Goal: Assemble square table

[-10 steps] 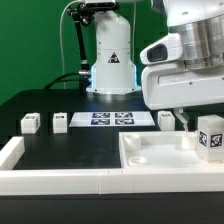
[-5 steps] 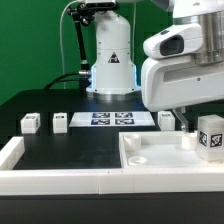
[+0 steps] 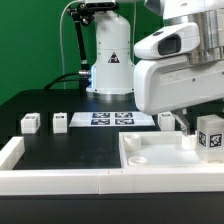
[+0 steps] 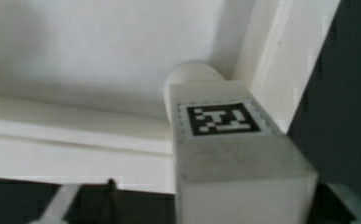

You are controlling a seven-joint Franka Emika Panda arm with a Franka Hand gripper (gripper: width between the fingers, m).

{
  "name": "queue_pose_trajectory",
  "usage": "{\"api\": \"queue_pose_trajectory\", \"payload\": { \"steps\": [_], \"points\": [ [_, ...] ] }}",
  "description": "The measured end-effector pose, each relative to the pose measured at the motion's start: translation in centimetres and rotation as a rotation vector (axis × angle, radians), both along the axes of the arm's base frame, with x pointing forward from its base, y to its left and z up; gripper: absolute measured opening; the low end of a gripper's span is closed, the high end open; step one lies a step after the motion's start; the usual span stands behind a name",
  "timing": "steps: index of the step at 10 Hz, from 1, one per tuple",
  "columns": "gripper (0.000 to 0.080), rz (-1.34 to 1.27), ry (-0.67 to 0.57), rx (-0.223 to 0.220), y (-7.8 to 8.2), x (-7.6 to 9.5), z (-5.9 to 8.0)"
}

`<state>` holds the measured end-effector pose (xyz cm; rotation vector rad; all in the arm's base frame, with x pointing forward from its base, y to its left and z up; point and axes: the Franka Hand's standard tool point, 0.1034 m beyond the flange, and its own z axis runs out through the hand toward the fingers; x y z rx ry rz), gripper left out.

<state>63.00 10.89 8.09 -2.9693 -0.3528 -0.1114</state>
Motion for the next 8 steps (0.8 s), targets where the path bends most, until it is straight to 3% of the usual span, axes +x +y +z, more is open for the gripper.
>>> {"api": "queue_pose_trajectory", "payload": {
  "steps": [1, 2, 8],
  "points": [
    [0.0407, 0.000, 0.000, 0.000, -0.01, 0.00, -0.01],
    [0.0291, -0.006, 0.001, 0.001, -0.01, 0.00, -0.01],
    [0.0291, -0.255, 0.041, 0.017, 0.07, -0.02, -0.03]
  ]
}}
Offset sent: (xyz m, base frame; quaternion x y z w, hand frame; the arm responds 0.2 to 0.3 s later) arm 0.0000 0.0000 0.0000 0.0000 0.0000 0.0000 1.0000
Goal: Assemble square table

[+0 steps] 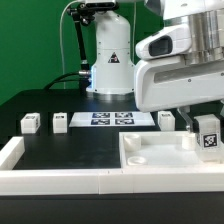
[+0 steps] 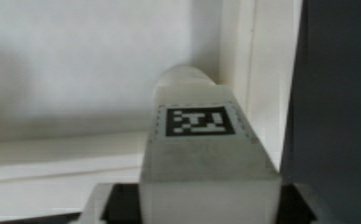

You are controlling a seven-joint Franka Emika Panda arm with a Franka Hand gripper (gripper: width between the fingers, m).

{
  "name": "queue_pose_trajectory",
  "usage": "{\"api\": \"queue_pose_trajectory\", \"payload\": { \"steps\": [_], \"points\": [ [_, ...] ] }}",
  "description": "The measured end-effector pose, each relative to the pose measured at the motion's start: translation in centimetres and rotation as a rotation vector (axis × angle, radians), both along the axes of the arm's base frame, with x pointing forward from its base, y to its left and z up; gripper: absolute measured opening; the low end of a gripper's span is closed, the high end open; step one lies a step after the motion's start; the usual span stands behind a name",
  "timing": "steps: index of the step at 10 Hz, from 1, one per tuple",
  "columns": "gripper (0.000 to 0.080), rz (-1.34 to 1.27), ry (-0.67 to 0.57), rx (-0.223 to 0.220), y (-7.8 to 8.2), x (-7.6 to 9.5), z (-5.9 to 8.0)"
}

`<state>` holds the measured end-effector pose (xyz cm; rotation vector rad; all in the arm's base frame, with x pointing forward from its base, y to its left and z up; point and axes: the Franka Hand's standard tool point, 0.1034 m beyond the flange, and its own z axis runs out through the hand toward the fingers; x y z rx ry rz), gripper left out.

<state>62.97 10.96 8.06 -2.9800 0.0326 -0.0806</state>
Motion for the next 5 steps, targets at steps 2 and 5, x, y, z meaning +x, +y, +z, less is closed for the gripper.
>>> {"api": "queue_pose_trajectory", "payload": {
  "steps": [2, 5],
  "points": [
    [0.0291, -0.190, 0.016, 0.013, 0.01, -0.06, -0.07],
    [0.0292, -0.526, 0.052, 0.032, -0.14, -0.26, -0.13]
  ]
}}
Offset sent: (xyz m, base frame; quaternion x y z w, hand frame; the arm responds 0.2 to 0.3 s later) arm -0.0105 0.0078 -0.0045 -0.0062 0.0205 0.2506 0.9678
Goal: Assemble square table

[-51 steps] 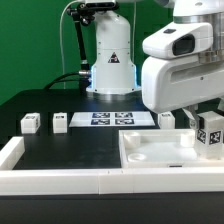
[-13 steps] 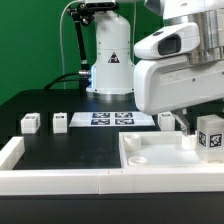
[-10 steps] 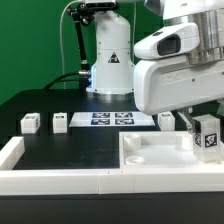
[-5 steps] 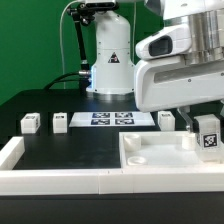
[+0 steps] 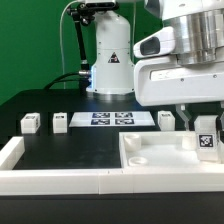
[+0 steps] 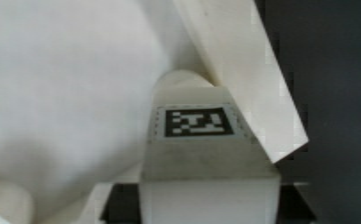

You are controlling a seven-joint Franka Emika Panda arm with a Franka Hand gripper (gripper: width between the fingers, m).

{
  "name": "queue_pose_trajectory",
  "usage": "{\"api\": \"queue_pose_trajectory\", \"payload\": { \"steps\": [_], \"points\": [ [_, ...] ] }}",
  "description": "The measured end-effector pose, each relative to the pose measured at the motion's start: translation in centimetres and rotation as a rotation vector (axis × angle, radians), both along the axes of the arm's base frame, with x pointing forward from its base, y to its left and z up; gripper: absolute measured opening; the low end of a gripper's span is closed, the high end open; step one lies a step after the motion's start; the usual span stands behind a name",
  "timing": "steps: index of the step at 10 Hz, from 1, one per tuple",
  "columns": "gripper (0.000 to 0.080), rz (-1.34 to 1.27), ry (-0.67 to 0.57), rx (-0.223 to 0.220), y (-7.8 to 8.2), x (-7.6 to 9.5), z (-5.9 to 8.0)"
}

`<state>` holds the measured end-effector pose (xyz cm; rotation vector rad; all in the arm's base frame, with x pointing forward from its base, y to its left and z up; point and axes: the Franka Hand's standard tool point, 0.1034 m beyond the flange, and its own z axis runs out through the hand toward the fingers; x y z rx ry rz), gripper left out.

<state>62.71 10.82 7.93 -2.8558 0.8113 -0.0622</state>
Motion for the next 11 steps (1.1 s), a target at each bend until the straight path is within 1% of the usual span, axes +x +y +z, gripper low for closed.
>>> {"api": "queue_pose_trajectory", "payload": {
  "steps": [1, 3, 5, 6, 7, 8, 10, 11],
  "points": [
    [0.0294, -0.109, 0.014, 0.013, 0.0, -0.1, 0.0],
    [0.0294, -0.339, 0.048, 0.026, 0.1, -0.4, 0.0],
    [0.0294, -0.621, 0.094, 0.041, 1.1, -0.8, -0.2],
    [0.0294, -0.644, 0.100, 0.045, 1.1, -0.8, -0.2],
    [0.0294, -0.729, 0.120, 0.068, 1.1, -0.7, -0.2],
    [0.0294, -0.749, 0.124, 0.069, 1.1, -0.8, -0.2],
    [0.0307, -0.682, 0.115, 0.063, 1.1, -0.8, -0.2],
    [0.0495, -0.621, 0.114, 0.057, 1.2, -0.9, -0.2]
  ]
}}
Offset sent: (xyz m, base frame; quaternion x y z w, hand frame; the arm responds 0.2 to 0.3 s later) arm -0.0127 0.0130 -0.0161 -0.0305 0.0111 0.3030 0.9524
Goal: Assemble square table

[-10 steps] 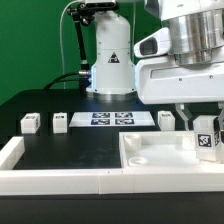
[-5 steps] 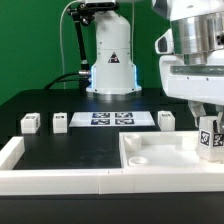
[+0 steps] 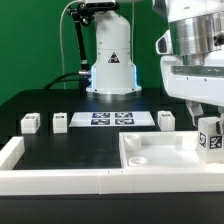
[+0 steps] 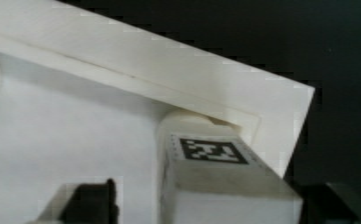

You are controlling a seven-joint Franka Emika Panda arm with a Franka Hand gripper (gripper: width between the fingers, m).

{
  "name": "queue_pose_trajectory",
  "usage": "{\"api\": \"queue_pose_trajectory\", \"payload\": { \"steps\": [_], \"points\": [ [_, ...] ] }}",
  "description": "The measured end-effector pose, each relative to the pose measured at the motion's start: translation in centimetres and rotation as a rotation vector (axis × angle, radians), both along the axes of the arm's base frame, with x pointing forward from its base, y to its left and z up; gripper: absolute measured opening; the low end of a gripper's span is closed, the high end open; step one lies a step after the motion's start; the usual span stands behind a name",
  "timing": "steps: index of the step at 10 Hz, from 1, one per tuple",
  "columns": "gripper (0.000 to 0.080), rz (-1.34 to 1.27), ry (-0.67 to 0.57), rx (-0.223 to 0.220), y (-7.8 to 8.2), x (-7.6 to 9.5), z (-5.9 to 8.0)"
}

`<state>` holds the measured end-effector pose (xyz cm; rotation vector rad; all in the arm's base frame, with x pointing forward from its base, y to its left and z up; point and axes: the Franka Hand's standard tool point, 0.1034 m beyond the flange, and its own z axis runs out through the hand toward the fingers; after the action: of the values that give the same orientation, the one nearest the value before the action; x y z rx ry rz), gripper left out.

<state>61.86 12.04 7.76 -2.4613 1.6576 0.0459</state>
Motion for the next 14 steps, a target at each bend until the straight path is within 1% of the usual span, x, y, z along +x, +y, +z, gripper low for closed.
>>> {"api": "queue_pose_trajectory", "payload": {
  "steps": [1, 2, 7, 8, 10, 11, 14],
  "points": [
    [0.0600, 0.075, -0.013, -0.005, 0.1, 0.0, 0.0],
    [0.0634, 0.214, -0.035, -0.016, 0.2, 0.0, 0.0],
    [0.0649, 0.741, -0.088, -0.053, 0.3, 0.0, -0.2],
    [0.0649, 0.836, -0.087, -0.069, 0.2, 0.1, -0.1],
    [0.0649, 1.032, -0.099, -0.121, 0.0, 0.4, 0.1],
    [0.0649, 1.091, -0.102, -0.137, 0.0, 0.6, 0.2],
    [0.0649, 1.304, -0.178, -0.191, -0.4, 1.2, 0.4]
  ]
}}
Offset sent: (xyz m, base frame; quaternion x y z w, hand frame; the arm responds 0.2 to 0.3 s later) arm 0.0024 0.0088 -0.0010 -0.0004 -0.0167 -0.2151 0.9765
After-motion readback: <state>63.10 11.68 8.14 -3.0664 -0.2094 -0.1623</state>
